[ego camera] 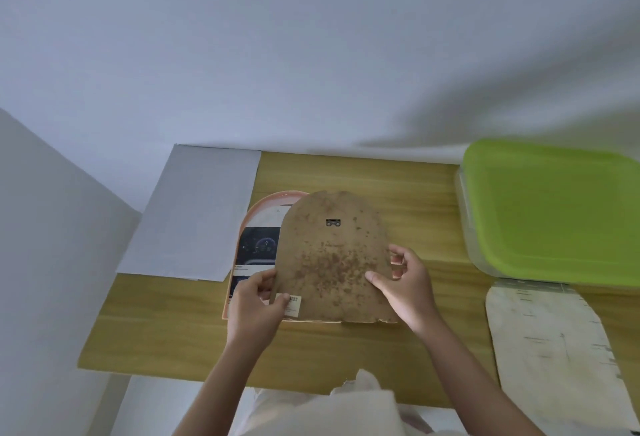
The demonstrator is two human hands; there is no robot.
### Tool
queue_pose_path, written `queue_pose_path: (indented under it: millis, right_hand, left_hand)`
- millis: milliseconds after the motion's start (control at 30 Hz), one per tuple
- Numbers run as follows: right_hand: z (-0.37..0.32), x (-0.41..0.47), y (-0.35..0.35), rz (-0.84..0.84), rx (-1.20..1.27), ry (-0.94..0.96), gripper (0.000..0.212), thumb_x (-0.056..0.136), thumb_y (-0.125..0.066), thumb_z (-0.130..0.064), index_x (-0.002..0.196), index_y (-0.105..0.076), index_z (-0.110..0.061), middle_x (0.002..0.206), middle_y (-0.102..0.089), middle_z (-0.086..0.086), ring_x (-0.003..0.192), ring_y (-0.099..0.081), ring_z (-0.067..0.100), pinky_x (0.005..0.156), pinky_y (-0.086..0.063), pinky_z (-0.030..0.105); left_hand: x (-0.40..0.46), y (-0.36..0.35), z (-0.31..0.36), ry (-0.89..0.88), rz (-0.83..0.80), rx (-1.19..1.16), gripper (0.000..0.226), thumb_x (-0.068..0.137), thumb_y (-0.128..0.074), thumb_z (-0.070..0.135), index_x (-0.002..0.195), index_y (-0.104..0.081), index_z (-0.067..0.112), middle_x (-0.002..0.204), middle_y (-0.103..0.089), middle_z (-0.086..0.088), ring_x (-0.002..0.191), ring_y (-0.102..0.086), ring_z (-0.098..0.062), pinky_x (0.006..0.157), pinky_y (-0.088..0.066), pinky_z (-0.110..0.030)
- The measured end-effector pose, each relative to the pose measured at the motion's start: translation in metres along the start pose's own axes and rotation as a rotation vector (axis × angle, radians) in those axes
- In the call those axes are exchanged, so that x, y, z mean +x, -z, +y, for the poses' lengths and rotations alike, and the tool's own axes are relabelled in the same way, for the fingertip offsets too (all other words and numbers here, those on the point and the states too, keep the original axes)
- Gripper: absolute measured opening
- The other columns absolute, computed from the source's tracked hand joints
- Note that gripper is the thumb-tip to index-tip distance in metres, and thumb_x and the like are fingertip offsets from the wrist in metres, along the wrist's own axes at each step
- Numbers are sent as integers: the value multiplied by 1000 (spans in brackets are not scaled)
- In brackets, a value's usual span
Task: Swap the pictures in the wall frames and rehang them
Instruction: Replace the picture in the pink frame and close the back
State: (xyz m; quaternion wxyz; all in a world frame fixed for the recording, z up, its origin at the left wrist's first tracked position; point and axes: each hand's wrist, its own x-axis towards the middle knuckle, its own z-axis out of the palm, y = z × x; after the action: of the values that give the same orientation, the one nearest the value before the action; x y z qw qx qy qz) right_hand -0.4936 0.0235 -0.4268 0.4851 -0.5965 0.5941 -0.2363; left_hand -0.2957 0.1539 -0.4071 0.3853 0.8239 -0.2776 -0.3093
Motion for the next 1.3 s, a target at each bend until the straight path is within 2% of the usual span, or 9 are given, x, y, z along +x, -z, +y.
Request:
queue_pose_path:
  millis: [133, 267, 367, 567, 667, 767, 933, 1100, 1300]
  right_hand:
    - [-14, -2, -35, -54, -20, 16, 62, 70, -82, -19, 124, -52, -18, 117, -52, 3, 90, -52, 10, 67, -41, 11]
    - [-21, -2, -57, -92, -55, 15, 62, 70, -82, -18, 125, -52, -16, 117, -51, 5, 92, -52, 14, 57, -44, 7]
    - [-24, -1, -66, -84, -88, 9, 62, 70, -82, -19, 125, -53, -16, 118, -52, 5, 86, -52, 11, 56, -42, 8]
    - [-26, 3, -69, -122, -207, 43, 60, 73, -79, -18, 127, -52, -13, 112, -47, 3, 78, -50, 9, 53, -41, 2]
    - [-22, 2, -70, -143, -252, 51, 62, 73, -78, -20, 129, -52, -16, 109, -45, 0, 76, -50, 7, 56, -43, 7]
    - [-17, 0, -70, -152, -234, 42, 64, 72, -80, -23, 129, -50, -19, 108, -48, -1, 77, -52, 6, 59, -42, 10]
    - [-13, -1, -68, -168, -174, 48, 62, 72, -81, -17, 126, -51, -19, 99, -52, 1, 67, -51, 6, 58, -44, 6]
    - [-10, 1, -71, -155, -189, 45, 62, 72, -80, -18, 126, -50, -22, 93, -51, -4, 68, -52, 5, 56, -43, 10]
    - [-3, 3, -79, -124, -277, 63, 65, 74, -78, -23, 131, -46, -22, 111, -52, 1, 89, -53, 13, 76, -44, 25]
  left_hand:
    - [7, 33, -17, 22, 38, 1, 38, 72, -72, 3, 107, -66, 18, 87, -63, 18, 83, -61, -5, 71, -46, -23]
    - [13, 48, -35, 92, 66, 9, 41, 73, -72, 7, 112, -65, 16, 102, -67, 5, 83, -63, -10, 72, -47, -27]
    - [19, 52, -42, 101, 69, 26, 40, 73, -72, 11, 112, -65, 18, 103, -67, 2, 84, -63, -11, 70, -46, -26]
    - [32, 51, -48, 49, 48, 95, 40, 74, -73, 11, 113, -64, 15, 108, -59, 2, 84, -60, -11, 75, -44, -25]
    - [33, 51, -52, 17, 37, 120, 40, 73, -74, 10, 112, -64, 14, 107, -58, 4, 82, -60, -9, 73, -45, -24]
    - [33, 53, -56, -14, 28, 130, 39, 72, -75, 10, 110, -65, 14, 105, -58, 5, 83, -60, -10, 69, -44, -20]
    - [33, 53, -61, -27, 19, 170, 40, 74, -75, 13, 112, -65, 16, 103, -51, 5, 85, -57, -11, 69, -40, -17]
    - [38, 52, -68, -40, -1, 194, 41, 74, -75, 15, 114, -65, 14, 102, -56, 5, 93, -58, -13, 78, -43, -22]
    - [40, 48, -68, -55, -25, 257, 40, 78, -71, 13, 117, -62, 13, 107, -54, 2, 92, -55, -13, 77, -43, -23]
